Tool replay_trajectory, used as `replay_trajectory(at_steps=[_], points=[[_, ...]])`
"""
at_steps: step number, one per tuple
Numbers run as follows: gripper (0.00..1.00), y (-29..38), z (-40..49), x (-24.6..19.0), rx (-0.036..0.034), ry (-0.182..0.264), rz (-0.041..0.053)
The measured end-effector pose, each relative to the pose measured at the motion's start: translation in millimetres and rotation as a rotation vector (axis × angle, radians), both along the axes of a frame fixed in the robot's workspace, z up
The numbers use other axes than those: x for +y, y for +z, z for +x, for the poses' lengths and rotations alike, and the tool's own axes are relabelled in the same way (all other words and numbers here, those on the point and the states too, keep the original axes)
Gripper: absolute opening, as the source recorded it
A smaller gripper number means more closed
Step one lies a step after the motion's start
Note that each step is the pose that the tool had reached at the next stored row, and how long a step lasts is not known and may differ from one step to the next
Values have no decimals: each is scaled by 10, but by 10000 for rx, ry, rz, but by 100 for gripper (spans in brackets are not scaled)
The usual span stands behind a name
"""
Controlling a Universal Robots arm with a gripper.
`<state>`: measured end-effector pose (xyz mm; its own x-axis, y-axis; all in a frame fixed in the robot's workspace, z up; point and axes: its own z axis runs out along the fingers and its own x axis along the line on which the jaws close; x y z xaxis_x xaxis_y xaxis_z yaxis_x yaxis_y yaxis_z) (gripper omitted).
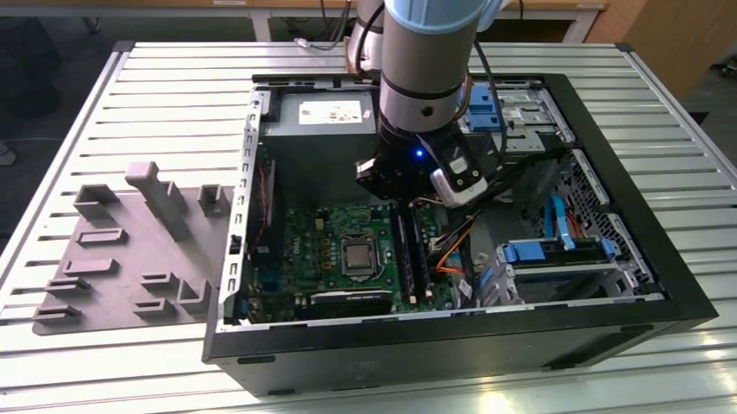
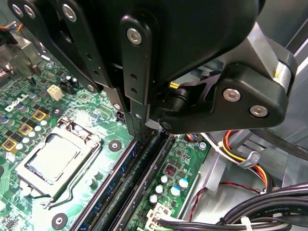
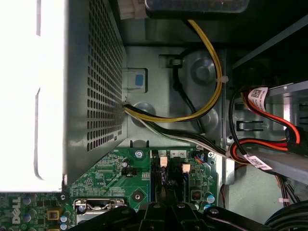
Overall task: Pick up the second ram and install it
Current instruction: 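Press down the second ram until it locks into place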
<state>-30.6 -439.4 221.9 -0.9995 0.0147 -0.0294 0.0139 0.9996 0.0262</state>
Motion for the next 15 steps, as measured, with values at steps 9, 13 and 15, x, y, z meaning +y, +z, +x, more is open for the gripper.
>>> replay_trajectory(at_steps=[9, 13, 15], points=[[11, -13, 0, 0, 1, 0, -2], [11, -23, 0, 0, 0, 0, -2], [11, -28, 0, 0, 0, 0, -1]])
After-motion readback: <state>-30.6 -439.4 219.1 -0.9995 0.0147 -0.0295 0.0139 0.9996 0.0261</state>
